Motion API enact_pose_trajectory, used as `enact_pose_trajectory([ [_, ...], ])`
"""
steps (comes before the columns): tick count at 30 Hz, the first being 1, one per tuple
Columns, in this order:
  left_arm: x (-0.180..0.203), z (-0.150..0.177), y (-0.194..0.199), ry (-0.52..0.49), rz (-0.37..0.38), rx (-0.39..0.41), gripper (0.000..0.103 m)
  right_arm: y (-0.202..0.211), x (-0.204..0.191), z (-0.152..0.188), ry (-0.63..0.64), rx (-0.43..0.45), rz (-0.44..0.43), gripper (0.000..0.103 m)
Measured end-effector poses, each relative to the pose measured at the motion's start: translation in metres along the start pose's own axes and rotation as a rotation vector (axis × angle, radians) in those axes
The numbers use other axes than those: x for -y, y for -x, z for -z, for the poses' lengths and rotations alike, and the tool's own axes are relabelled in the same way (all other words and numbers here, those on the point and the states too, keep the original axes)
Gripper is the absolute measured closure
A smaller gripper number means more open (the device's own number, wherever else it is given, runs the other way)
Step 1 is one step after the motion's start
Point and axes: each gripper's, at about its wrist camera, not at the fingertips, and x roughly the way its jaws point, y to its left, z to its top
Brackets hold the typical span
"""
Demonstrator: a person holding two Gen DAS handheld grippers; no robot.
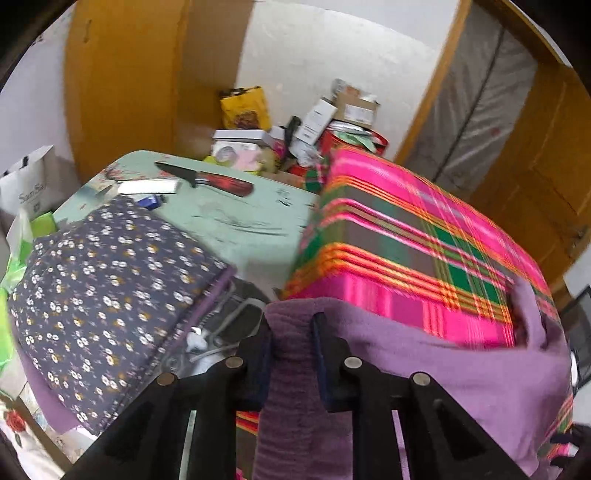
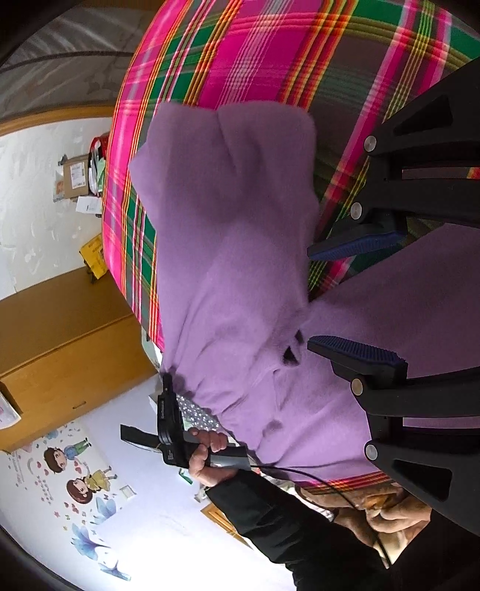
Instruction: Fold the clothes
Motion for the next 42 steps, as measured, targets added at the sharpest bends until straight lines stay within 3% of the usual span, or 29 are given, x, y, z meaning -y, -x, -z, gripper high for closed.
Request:
enact_pose_trajectory([
  [2,-0.005,-0.004,-0.004,0.015,-0.013,0.003,0.083,0.002,0.002,0.002,-0.007,0.003,0.005,0.059],
  [7,-0.009,-0.002,-0.023,0.033,0.047,-0.104,0.08,0.004,0.0,0.005,-0.021,0.005,0.012,0.059],
  [12,-0.028,0.015,0.014,0.081,0.15,-0.095,0.077,0.009,-0.005,0.007,-0.012,0.016,0.006,0.059],
  [15,-0.038,0.039,0.05,0.081,0.173,-0.071,0.073,0.013,-0.006,0.008,-0.012,0.029,-0.001,0.059],
  [20,-0.054,0.097,0.102,0.107,0.129,-0.056,0.073,0.019,-0.011,0.013,-0.011,0.046,-0.019,0.059],
  [23,-0.075,0.135,0.121,0.205,0.096,-0.052,0.071,0.023,-0.014,0.017,-0.006,0.051,-0.031,0.059],
  [27,-0.092,0.179,0.129,0.338,0.117,-0.075,0.07,0.028,-0.018,0.023,-0.005,0.056,-0.044,0.059],
  [33,-0.111,0.204,0.129,0.566,0.228,-0.058,0.069,0.035,-0.023,0.027,0.005,0.065,-0.038,0.059],
  [37,-0.119,0.215,0.14,0.629,0.246,-0.014,0.065,0.046,-0.025,0.031,0.007,0.09,-0.031,0.059],
  [42,-0.113,0.217,0.138,0.632,0.289,-0.017,0.064,0.047,-0.02,0.034,-0.011,0.084,-0.017,0.059],
])
